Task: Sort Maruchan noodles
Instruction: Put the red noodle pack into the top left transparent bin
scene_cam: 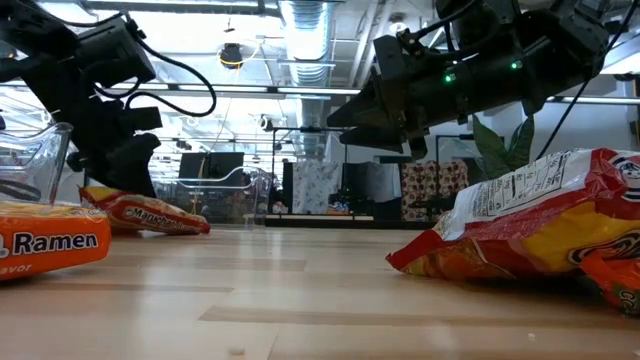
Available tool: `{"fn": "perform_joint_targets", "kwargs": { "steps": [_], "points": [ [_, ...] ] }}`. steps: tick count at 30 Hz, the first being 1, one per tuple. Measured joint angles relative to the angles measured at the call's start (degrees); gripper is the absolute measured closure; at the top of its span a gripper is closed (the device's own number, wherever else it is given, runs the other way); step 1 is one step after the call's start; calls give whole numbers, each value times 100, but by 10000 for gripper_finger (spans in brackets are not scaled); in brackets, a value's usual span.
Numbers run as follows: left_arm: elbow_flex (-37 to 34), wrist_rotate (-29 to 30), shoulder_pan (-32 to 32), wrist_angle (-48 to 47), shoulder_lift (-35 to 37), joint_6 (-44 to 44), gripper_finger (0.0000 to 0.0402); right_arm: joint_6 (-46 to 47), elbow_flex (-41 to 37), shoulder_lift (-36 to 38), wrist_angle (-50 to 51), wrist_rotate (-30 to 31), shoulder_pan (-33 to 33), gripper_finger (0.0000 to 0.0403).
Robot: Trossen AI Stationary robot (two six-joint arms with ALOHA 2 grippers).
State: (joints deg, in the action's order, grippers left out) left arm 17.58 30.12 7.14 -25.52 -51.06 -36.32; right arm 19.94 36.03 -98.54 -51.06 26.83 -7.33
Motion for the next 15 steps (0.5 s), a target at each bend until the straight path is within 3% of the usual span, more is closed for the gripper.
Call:
{"fn": "perform_joint_targets", "kwargs": {
  "steps": [5,11,15],
  "points": [
    [0,-173,0,25,-65,123,250,14,0,2,1,0,0,175],
    [0,-404,-2,90,-64,527,380,14,0,2,1,1,0,175],
    [-2,-441,-2,350,-17,932,398,14,0,2,1,0,0,175]
  ]
}}
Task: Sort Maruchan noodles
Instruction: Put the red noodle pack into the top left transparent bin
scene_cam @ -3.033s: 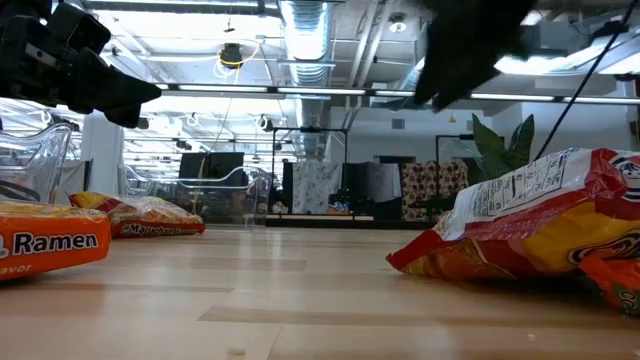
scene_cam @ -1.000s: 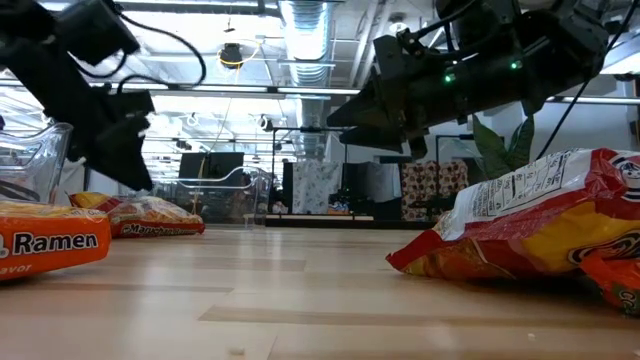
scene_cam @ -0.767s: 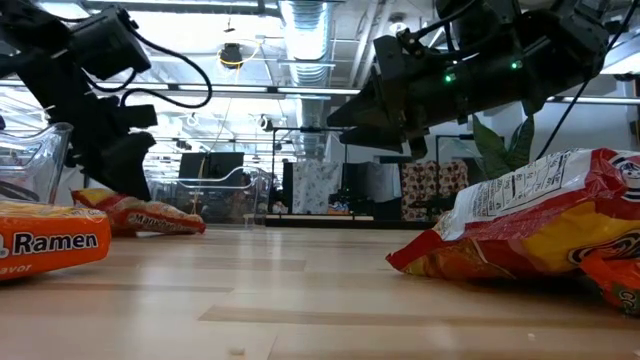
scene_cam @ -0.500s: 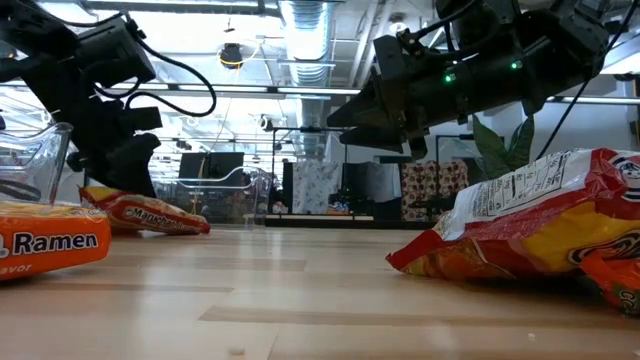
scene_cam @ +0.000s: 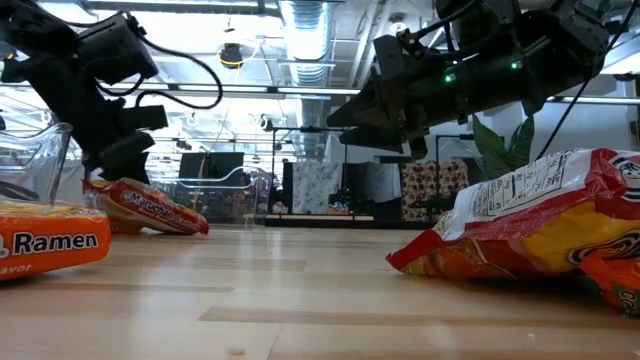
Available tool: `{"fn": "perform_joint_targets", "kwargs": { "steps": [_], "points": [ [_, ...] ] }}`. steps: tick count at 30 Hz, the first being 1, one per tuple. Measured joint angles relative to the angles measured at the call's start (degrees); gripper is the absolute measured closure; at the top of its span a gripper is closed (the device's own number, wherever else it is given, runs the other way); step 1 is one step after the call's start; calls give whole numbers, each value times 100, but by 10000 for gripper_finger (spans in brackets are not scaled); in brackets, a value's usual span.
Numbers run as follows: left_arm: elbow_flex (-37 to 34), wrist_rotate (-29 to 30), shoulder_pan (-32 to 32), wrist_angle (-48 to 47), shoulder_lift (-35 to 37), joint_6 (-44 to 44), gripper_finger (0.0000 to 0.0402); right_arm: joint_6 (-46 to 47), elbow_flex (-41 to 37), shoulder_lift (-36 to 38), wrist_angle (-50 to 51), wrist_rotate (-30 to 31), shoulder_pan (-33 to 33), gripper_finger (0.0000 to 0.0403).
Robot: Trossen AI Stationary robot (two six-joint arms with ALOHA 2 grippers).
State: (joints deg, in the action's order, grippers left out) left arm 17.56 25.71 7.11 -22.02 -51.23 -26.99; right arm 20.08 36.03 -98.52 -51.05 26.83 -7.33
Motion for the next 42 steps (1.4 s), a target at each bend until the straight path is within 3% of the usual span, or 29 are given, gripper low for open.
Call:
{"fn": "perform_joint_targets", "kwargs": {
  "steps": [11,16,20,25,33,37,42],
  "points": [
    [-16,150,-597,699,1293,783,401,143,2,2,227,2,-2,175],
    [-11,140,-892,644,1850,674,401,201,2,2,237,2,-2,175],
    [-11,-95,-970,659,1857,536,399,292,2,2,216,2,-2,175],
    [151,-1082,-817,690,1388,471,347,300,2,2,219,2,-2,175],
    [1204,-778,-232,-548,19,407,217,299,2,2,224,2,4,175],
    [1557,-1063,60,-691,-622,486,184,297,2,2,229,2,4,175],
    [1596,-1274,250,-720,-1329,627,176,297,2,2,240,2,4,175]
  ]
}}
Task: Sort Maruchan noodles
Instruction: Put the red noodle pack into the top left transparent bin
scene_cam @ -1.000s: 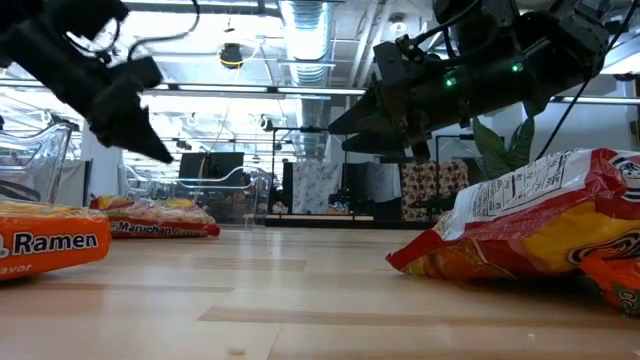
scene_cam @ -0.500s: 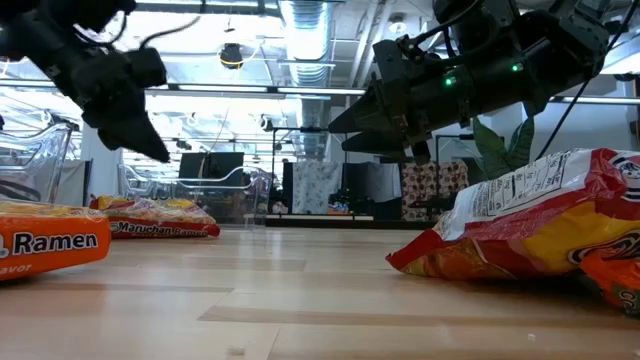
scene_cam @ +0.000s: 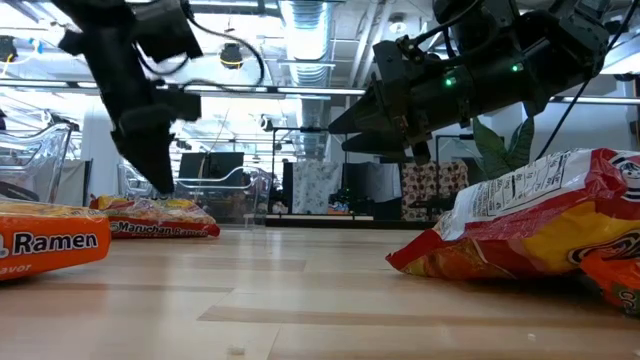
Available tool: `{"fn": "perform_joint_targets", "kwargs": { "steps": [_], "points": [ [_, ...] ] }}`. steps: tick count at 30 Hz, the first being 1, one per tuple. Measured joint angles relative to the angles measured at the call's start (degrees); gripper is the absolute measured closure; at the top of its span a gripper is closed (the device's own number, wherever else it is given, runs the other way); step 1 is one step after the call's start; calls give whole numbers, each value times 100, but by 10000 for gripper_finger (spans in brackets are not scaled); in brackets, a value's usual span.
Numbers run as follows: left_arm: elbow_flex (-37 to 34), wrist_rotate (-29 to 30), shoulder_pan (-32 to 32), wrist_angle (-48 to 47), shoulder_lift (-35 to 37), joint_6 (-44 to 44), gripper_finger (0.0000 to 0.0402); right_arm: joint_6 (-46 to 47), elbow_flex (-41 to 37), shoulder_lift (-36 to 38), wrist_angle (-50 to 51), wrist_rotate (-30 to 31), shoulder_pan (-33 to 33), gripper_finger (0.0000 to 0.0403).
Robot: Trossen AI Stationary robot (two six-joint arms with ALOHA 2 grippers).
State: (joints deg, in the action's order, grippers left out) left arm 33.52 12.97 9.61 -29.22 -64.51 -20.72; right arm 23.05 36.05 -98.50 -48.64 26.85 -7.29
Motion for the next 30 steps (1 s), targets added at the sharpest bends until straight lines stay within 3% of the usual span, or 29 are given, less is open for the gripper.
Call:
{"fn": "perform_joint_targets", "kwargs": {
  "steps": [6,11,16,20,25,30],
  "points": [
    [0,509,89,147,-586,-23,177,-2,0,0,16,0,0,175],
    [17,115,89,205,-985,-138,177,-2,0,0,20,0,0,175],
    [52,117,87,340,-1380,-138,187,-2,0,0,22,0,0,175],
    [68,104,81,471,-1543,-26,245,-2,0,0,20,0,0,175],
    [47,236,89,529,-1546,218,381,-2,0,0,22,0,0,175],
    [5,298,23,538,-1410,361,400,-2,0,0,35,0,0,175]
  ]
}}
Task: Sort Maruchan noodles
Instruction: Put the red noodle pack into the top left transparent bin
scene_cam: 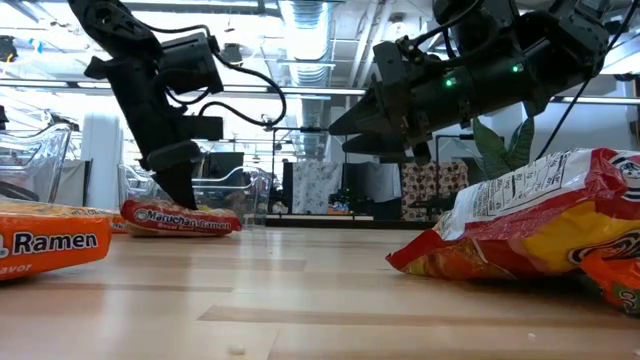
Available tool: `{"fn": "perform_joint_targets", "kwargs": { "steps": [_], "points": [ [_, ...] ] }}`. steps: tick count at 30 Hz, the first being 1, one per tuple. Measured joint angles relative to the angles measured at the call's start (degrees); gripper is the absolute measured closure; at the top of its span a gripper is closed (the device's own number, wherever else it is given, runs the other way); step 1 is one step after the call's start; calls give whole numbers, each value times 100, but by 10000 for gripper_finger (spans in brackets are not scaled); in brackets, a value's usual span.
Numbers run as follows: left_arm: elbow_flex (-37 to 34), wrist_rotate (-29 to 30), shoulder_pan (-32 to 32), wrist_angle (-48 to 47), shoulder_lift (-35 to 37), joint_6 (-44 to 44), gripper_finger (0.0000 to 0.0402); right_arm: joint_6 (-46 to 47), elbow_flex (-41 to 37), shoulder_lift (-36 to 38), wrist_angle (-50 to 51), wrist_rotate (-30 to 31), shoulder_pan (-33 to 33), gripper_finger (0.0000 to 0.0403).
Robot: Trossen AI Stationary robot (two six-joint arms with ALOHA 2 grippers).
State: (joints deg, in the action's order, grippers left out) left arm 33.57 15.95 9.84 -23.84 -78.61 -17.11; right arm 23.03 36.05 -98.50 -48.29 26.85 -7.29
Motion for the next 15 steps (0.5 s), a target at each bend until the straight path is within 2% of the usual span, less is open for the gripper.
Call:
{"fn": "perform_joint_targets", "kwargs": {
  "steps": [7,12,15],
  "points": [
    [-18,-290,-198,-134,1191,196,401,0,0,0,8,0,0,175],
    [6,-202,-275,-67,2249,299,401,1,0,0,6,0,0,175],
    [8,75,-273,80,2854,381,401,4,0,0,4,2,0,175]
  ]
}}
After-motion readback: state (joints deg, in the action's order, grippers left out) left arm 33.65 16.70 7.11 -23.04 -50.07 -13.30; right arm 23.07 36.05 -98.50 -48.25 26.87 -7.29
